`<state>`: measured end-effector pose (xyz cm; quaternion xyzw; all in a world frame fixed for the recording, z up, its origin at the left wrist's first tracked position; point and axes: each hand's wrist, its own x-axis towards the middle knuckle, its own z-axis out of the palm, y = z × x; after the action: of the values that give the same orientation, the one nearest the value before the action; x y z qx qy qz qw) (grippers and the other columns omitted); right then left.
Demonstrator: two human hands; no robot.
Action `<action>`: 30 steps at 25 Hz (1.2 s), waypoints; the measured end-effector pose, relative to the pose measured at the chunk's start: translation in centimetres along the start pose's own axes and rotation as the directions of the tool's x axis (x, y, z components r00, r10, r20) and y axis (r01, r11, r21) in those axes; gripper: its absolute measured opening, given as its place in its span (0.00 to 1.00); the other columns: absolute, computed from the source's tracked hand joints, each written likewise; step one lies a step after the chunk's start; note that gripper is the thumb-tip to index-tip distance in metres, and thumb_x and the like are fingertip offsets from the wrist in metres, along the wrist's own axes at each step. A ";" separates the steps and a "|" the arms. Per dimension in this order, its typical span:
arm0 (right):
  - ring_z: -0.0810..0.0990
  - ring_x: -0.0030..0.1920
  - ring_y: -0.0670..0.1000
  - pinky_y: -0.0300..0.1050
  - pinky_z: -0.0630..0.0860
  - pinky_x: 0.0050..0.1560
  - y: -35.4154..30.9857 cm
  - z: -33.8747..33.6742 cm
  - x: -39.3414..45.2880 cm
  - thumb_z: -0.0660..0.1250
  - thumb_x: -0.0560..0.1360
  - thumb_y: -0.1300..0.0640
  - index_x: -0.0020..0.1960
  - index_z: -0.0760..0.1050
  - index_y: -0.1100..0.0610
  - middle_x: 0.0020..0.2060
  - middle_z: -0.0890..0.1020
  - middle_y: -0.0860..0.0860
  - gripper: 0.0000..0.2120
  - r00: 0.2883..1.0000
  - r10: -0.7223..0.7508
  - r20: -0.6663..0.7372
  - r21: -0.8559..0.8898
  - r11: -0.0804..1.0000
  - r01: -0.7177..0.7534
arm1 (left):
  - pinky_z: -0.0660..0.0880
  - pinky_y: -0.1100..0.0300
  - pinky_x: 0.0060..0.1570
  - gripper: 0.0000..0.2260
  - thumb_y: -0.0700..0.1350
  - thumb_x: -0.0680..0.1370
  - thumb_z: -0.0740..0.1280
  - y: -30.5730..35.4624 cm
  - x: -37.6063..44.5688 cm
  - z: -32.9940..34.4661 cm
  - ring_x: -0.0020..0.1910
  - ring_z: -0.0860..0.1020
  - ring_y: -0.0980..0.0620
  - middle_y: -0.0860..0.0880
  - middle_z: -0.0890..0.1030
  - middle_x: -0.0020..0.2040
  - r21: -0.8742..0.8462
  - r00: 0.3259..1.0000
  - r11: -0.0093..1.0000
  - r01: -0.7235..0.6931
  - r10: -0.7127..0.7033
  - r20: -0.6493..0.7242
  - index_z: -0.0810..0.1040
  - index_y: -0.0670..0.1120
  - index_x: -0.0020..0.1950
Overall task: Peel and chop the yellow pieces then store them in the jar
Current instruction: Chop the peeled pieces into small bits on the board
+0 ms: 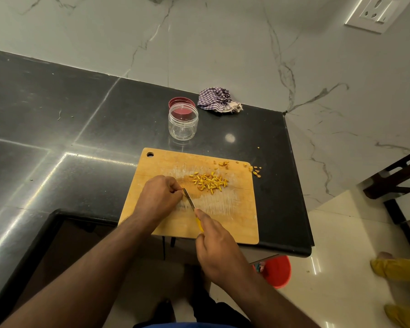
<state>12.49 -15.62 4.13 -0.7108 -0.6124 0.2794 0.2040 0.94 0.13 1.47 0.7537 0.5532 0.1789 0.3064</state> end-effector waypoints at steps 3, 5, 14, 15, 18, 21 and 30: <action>0.64 0.72 0.44 0.36 0.60 0.69 0.2 0.3 0.7 0.53 0.83 0.56 0.80 0.53 0.50 0.75 0.65 0.48 0.26 1.000 0.006 0.027 -0.028 1.000 -0.006 | 0.66 0.64 0.31 0.03 0.44 0.76 0.70 0.0 0.1 -0.1 0.38 0.76 0.58 0.55 0.80 0.40 -0.001 1.000 1.000 0.008 -0.008 0.005 0.84 0.50 0.43; 0.64 0.72 0.45 0.37 0.61 0.70 0.3 0.3 0.9 0.53 0.83 0.56 0.79 0.53 0.50 0.75 0.65 0.48 0.26 0.999 0.010 0.045 -0.028 1.000 -0.008 | 0.67 0.64 0.31 0.04 0.43 0.76 0.70 0.1 0.2 -0.1 0.38 0.76 0.58 0.55 0.80 0.40 -0.011 1.000 1.000 0.017 -0.017 0.014 0.84 0.50 0.43; 0.66 0.69 0.41 0.34 0.64 0.67 1.0 -0.4 -1.9 0.54 0.83 0.54 0.79 0.55 0.46 0.72 0.67 0.44 0.25 0.998 0.049 0.043 0.057 0.997 -0.052 | 0.68 0.65 0.32 0.04 0.44 0.76 0.71 0.1 0.2 0.0 0.39 0.76 0.58 0.55 0.80 0.40 -0.005 1.000 1.000 0.025 -0.025 0.006 0.82 0.51 0.42; 0.65 0.70 0.41 0.33 0.62 0.67 1.0 -0.5 -1.8 0.54 0.83 0.54 0.79 0.55 0.46 0.73 0.67 0.44 0.25 0.998 0.052 0.030 0.072 0.996 -0.054 | 0.67 0.65 0.32 0.04 0.44 0.76 0.71 0.2 0.1 0.0 0.39 0.76 0.59 0.55 0.80 0.40 -0.001 1.000 1.000 0.023 -0.023 0.006 0.82 0.51 0.42; 0.63 0.72 0.41 0.28 0.57 0.66 0.7 -0.8 -0.9 0.54 0.83 0.56 0.79 0.55 0.48 0.74 0.65 0.46 0.25 0.999 0.039 0.004 0.059 0.997 -0.039 | 0.67 0.67 0.32 0.04 0.44 0.76 0.70 0.3 -0.1 -0.3 0.40 0.76 0.59 0.54 0.81 0.42 0.002 1.000 1.000 0.018 -0.019 0.014 0.84 0.50 0.46; 0.63 0.72 0.43 0.31 0.59 0.67 0.4 -0.7 -0.2 0.53 0.83 0.56 0.79 0.54 0.48 0.75 0.65 0.47 0.25 1.000 0.031 0.001 0.069 0.997 -0.031 | 0.66 0.68 0.31 0.05 0.43 0.77 0.69 0.3 -0.3 -0.6 0.39 0.76 0.59 0.54 0.82 0.43 -0.010 0.999 1.000 0.029 -0.028 0.029 0.85 0.49 0.47; 0.68 0.69 0.45 0.36 0.65 0.66 0.5 0.4 0.5 0.54 0.83 0.55 0.79 0.54 0.48 0.73 0.67 0.47 0.26 1.000 -0.001 0.010 0.001 1.000 0.001 | 0.66 0.64 0.31 0.04 0.42 0.75 0.71 0.4 0.0 -0.8 0.38 0.76 0.56 0.53 0.79 0.40 -0.065 0.998 0.996 0.064 -0.062 0.027 0.78 0.50 0.45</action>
<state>12.66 -15.23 3.38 -0.7088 -0.6139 0.2833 0.2013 0.75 0.30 2.29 0.7277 0.5666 0.1778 0.3433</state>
